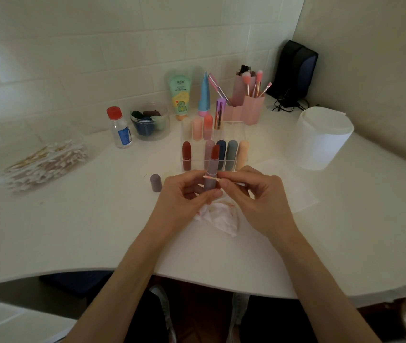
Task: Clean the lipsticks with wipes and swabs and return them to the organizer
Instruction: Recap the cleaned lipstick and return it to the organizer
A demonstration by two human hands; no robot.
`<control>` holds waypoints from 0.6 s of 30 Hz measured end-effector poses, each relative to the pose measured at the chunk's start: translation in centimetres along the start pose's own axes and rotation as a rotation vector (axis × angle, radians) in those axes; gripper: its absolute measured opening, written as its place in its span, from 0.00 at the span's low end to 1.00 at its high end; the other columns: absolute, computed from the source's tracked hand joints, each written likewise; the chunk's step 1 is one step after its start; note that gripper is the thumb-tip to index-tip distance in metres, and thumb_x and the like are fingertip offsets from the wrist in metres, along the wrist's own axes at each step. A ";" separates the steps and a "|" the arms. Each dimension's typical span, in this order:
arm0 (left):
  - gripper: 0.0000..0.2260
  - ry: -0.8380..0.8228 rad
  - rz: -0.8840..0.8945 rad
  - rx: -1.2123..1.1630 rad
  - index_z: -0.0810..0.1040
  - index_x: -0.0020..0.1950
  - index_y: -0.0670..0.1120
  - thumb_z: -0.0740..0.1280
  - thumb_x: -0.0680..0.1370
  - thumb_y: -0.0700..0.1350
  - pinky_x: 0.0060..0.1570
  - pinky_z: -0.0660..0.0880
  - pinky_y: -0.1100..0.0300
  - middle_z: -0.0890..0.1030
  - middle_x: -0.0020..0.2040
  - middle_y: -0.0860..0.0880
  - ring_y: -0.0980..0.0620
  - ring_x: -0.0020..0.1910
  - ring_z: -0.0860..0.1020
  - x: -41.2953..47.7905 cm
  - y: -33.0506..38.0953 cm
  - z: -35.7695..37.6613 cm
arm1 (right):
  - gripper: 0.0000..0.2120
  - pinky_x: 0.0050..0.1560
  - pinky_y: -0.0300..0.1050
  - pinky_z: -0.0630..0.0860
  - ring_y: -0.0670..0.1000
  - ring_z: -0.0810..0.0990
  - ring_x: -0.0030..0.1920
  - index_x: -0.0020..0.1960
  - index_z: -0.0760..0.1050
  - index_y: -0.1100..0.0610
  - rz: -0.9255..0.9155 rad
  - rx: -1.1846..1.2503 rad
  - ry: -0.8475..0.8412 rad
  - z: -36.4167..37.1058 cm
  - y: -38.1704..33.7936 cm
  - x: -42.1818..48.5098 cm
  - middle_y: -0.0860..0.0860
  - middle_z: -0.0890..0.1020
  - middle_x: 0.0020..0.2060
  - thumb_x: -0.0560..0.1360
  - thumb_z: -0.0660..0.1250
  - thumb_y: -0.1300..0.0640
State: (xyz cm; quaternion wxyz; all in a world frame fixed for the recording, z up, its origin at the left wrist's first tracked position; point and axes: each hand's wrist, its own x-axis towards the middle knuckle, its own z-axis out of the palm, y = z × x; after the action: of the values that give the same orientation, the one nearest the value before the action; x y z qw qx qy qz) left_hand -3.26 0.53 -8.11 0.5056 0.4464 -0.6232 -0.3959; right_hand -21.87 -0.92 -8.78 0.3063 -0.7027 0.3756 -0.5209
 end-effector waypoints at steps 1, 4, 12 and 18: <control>0.11 0.003 -0.005 -0.004 0.84 0.55 0.48 0.76 0.74 0.40 0.45 0.83 0.61 0.87 0.45 0.50 0.52 0.43 0.86 0.0 0.1 0.0 | 0.10 0.41 0.40 0.73 0.53 0.78 0.39 0.58 0.85 0.57 0.003 0.008 -0.003 0.0 0.0 0.0 0.51 0.84 0.40 0.77 0.73 0.63; 0.11 0.008 0.011 0.003 0.84 0.53 0.53 0.75 0.75 0.39 0.44 0.80 0.66 0.87 0.45 0.52 0.53 0.42 0.86 0.0 0.1 0.0 | 0.10 0.41 0.47 0.76 0.58 0.80 0.40 0.58 0.85 0.56 0.014 0.027 -0.007 0.1 0.1 0.1 0.52 0.85 0.42 0.77 0.73 0.62; 0.07 -0.080 0.029 0.035 0.83 0.55 0.45 0.67 0.81 0.36 0.42 0.78 0.57 0.83 0.42 0.43 0.45 0.40 0.81 0.1 -0.4 -0.1 | 0.10 0.44 0.62 0.76 0.63 0.80 0.43 0.58 0.85 0.56 0.045 0.039 0.011 0.0 0.2 0.0 0.55 0.85 0.43 0.78 0.73 0.62; 0.08 -0.110 0.042 0.038 0.81 0.59 0.43 0.65 0.83 0.38 0.42 0.75 0.54 0.82 0.43 0.38 0.34 0.43 0.77 0.1 -0.6 -0.2 | 0.11 0.44 0.59 0.77 0.61 0.80 0.42 0.60 0.85 0.56 0.065 0.045 0.006 0.2 0.2 0.1 0.52 0.86 0.43 0.78 0.72 0.61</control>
State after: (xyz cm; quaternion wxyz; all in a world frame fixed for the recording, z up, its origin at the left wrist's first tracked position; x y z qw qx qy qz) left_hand -3.02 0.27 -8.61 0.4702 0.4202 -0.6667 -0.3973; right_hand -21.74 -1.09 -8.96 0.3379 -0.6815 0.3873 -0.5210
